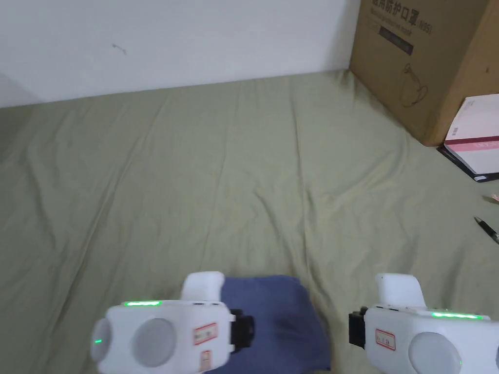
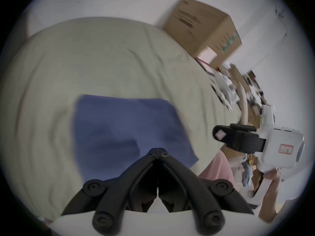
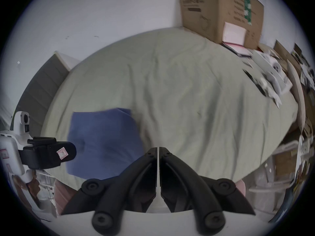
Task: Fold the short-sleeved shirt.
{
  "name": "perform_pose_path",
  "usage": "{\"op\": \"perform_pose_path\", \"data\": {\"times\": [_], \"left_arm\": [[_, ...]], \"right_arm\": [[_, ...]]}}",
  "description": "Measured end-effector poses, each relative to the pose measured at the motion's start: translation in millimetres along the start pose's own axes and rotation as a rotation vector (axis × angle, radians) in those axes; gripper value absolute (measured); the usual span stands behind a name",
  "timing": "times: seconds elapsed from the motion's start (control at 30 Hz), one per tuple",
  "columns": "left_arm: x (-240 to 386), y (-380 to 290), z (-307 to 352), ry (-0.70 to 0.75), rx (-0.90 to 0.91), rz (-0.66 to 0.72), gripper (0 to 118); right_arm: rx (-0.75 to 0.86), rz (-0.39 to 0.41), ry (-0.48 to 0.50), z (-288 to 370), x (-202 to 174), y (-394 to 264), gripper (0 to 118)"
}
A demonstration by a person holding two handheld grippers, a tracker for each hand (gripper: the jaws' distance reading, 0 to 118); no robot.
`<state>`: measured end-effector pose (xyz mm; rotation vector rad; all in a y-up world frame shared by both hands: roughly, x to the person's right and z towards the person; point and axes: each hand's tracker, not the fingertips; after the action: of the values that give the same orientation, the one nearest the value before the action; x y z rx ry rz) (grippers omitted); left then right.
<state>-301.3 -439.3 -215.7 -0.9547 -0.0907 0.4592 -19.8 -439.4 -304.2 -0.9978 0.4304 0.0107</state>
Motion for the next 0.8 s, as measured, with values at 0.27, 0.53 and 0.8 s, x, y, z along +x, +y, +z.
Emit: {"op": "perform_pose_path", "data": {"times": [0.27,0.53,0.8], "left_arm": [[-95,-33,48,0.057,0.093,0.229,0],[-111,-47,34,-0.012,0.056,0.285,1],[-119,-29,4,-0.215,0.083,0.365,113]], "right_arm": [[0.022,0.155,0.159,-24,-79,22,3],[-0.13,0.209,0.108,-103,-97,-5,3],[-0.112,0.183,0.129,-95,-92,0,3]]}}
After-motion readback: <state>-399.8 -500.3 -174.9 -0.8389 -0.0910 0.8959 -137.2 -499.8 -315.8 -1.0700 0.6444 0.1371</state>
